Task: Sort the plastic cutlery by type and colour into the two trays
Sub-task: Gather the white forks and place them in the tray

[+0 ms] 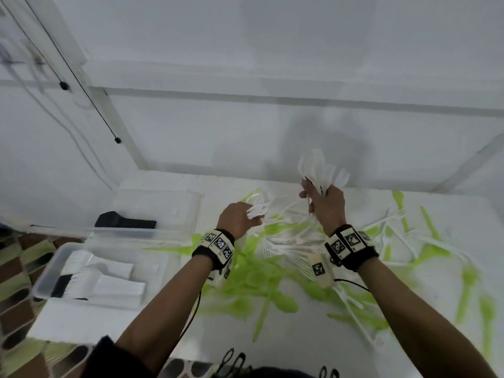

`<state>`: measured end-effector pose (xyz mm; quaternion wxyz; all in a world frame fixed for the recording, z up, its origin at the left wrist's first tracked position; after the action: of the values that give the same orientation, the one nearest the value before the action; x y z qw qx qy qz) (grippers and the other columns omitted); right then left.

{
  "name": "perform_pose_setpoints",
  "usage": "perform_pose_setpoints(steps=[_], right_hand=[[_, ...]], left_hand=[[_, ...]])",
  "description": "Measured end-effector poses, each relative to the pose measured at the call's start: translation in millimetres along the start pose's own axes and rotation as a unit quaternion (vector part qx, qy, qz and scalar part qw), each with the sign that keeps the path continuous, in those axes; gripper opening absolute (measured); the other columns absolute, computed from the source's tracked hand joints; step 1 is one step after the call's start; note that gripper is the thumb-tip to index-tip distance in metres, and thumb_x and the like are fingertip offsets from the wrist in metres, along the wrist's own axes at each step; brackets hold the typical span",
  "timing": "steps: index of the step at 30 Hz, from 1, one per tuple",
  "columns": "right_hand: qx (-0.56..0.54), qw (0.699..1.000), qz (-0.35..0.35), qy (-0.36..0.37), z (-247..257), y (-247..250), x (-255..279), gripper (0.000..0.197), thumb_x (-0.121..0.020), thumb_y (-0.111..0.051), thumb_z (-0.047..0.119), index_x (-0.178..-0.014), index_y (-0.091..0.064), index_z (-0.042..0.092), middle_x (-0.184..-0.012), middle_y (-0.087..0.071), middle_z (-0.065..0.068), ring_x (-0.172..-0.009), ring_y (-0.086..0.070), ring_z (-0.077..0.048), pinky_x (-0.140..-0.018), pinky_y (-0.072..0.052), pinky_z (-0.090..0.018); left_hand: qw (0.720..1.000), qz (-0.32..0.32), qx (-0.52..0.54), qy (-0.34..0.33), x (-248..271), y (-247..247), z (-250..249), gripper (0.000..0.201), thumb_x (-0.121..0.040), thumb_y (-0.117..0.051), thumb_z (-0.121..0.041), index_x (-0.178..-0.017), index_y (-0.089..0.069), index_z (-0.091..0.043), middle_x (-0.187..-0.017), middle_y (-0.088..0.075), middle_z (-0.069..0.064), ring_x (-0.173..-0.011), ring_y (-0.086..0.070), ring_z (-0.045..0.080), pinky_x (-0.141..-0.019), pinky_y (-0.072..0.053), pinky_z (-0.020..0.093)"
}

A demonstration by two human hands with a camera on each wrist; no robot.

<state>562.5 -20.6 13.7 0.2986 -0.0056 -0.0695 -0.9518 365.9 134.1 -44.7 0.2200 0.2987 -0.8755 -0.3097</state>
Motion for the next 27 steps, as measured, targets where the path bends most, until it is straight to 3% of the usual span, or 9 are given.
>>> perform_pose_setpoints(steps=[5,8,10,12,15,19,23,25,27], right_hand=[[-0.007,0.999,-0.046,-0.027,-18,38,26,0.027,-0.098,-0.066,0.034,-0.081,-0.073,0.014,-0.076,-0.076,-0.003,-0.042,-0.047,-0.01,-0.047,-0.041,-0.024],[-0.014,0.998,-0.049,-0.039,-26,45,37,0.023,-0.096,-0.069,0.03,-0.099,-0.076,0.009,-0.074,-0.076,-0.001,-0.046,-0.048,-0.01,-0.049,-0.043,-0.025],[-0.053,0.997,-0.041,-0.033,-28,45,43,0.019,-0.094,-0.072,0.027,-0.11,-0.076,0.016,-0.074,-0.074,-0.003,-0.05,-0.05,-0.007,-0.049,-0.043,-0.022],[-0.076,0.996,-0.04,-0.024,-30,45,46,0.023,-0.093,-0.074,0.025,-0.116,-0.075,0.021,-0.074,-0.071,-0.005,-0.053,-0.051,-0.006,-0.049,-0.043,-0.021],[-0.059,0.997,-0.052,-0.02,-36,49,46,0.013,-0.096,-0.07,0.022,-0.107,-0.074,0.017,-0.071,-0.069,-0.002,-0.052,-0.052,-0.012,-0.053,-0.045,-0.029],[0.016,1.0,-0.013,0.003,-36,38,45,0.013,-0.1,-0.061,0.022,-0.1,-0.073,0.022,-0.072,-0.071,0.001,-0.056,-0.059,-0.011,-0.058,-0.049,-0.028],[0.078,0.996,0.026,0.047,-25,23,47,0.024,-0.1,-0.052,0.012,-0.098,-0.075,0.02,-0.074,-0.071,-0.001,-0.061,-0.067,-0.011,-0.062,-0.048,-0.014],[0.109,0.99,0.07,0.059,-22,10,48,0.026,-0.099,-0.05,0.007,-0.099,-0.074,0.017,-0.079,-0.071,-0.004,-0.058,-0.069,-0.016,-0.059,-0.049,-0.015],[0.148,0.978,0.128,0.067,-23,-6,49,0.027,-0.099,-0.051,0.006,-0.101,-0.074,0.021,-0.088,-0.071,-0.005,-0.056,-0.068,-0.021,-0.057,-0.053,-0.024]], left_hand=[[0.99,0.015,-0.138,-0.033,-19,-31,-28,0.022,-0.083,-0.078,-0.037,-0.091,-0.076,-0.017,-0.094,-0.073,0.011,-0.094,-0.067,0.031,-0.075,-0.054,0.039],[0.979,0.008,-0.198,-0.04,-22,-43,-33,0.021,-0.087,-0.075,-0.036,-0.098,-0.074,-0.018,-0.103,-0.071,0.011,-0.104,-0.063,0.031,-0.078,-0.05,0.037],[0.975,0.012,-0.22,-0.038,-20,-45,-33,0.025,-0.087,-0.073,-0.037,-0.105,-0.073,-0.019,-0.109,-0.069,0.011,-0.109,-0.061,0.032,-0.081,-0.048,0.037],[0.971,0.02,-0.235,-0.04,-17,-46,-33,0.021,-0.087,-0.07,-0.034,-0.099,-0.072,-0.018,-0.104,-0.069,0.01,-0.105,-0.062,0.032,-0.077,-0.048,0.035],[0.968,0.023,-0.244,-0.045,-11,-42,-32,0.014,-0.082,-0.064,-0.027,-0.076,-0.064,-0.014,-0.079,-0.066,0.007,-0.084,-0.066,0.032,-0.062,-0.04,0.03],[0.966,0.02,-0.248,-0.068,4,-26,-36,0.018,-0.084,-0.064,-0.025,-0.07,-0.055,-0.017,-0.075,-0.062,0.005,-0.081,-0.064,0.033,-0.061,-0.038,0.031],[0.962,0.028,-0.253,-0.103,21,-14,-37,0.019,-0.092,-0.066,-0.03,-0.091,-0.071,-0.012,-0.097,-0.072,0.01,-0.098,-0.064,0.033,-0.073,-0.044,0.037],[0.955,0.057,-0.27,-0.109,30,-14,-29,0.026,-0.095,-0.065,-0.035,-0.102,-0.072,-0.011,-0.108,-0.071,0.01,-0.107,-0.063,0.031,-0.077,-0.042,0.036],[0.952,0.079,-0.275,-0.106,39,-13,-19,0.039,-0.092,-0.057,-0.047,-0.104,-0.072,-0.013,-0.11,-0.071,0.008,-0.107,-0.064,0.03,-0.078,-0.045,0.035]])
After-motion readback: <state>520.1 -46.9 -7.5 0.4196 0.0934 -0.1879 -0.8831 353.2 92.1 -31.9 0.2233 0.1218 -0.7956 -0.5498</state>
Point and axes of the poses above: each hand's wrist, its own x-axis away from the middle knuckle, its own y-axis out of the back of the hand, z = x × y, the point moved 10 cm from there along -x, towards the middle knuckle
